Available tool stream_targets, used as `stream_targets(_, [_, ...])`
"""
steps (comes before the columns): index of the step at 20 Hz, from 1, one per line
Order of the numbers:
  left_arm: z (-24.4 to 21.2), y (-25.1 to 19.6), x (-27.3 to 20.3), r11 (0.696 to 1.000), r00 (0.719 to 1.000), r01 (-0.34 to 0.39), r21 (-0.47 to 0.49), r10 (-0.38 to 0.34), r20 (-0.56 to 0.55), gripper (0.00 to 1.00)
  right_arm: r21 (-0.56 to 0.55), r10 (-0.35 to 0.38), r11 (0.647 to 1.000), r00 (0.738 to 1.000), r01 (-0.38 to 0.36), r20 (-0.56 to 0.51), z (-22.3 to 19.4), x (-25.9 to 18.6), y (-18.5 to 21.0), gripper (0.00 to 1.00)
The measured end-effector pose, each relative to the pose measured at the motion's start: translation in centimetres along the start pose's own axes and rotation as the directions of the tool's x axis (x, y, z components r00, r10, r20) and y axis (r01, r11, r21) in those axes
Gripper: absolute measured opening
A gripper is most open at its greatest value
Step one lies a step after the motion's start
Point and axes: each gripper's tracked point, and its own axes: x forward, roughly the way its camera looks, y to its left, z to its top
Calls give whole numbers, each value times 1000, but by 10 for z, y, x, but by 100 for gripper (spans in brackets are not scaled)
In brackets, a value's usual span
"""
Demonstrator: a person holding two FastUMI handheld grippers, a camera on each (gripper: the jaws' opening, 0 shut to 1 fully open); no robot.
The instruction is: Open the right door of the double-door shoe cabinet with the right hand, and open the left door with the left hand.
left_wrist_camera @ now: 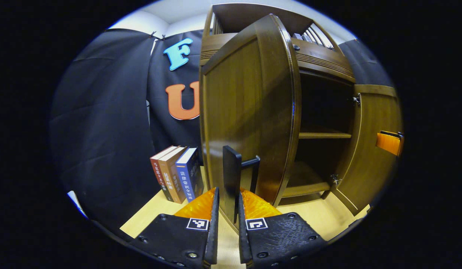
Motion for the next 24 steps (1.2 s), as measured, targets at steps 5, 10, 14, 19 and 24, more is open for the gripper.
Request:
stream_targets(5, [9, 28, -10, 999, 998, -32, 35, 30, 57, 22, -11, 30, 999, 1000, -30, 6, 5, 7, 20, 72])
stream_targets(10, [10, 57, -19, 999, 997, -48, -15, 48, 68, 21, -28, 46, 999, 999, -46, 13, 8, 11, 40, 72])
stream_targets(14, [8, 86, -25, 997, 997, -52, -51, 55, 63, 15, -37, 37, 999, 999, -37, 7, 9, 15, 47, 72])
stream_targets(19, [2, 118, -32, 997, 995, -81, -20, 82, 51, 16, -45, 5, 999, 1000, -5, 2, 12, 19, 51, 72])
stream_targets(24, [7, 152, -53, 979, 977, -194, -57, 198, 75, 16, -54, -32, 998, 999, 34, 33, 24, 18, 46, 72])
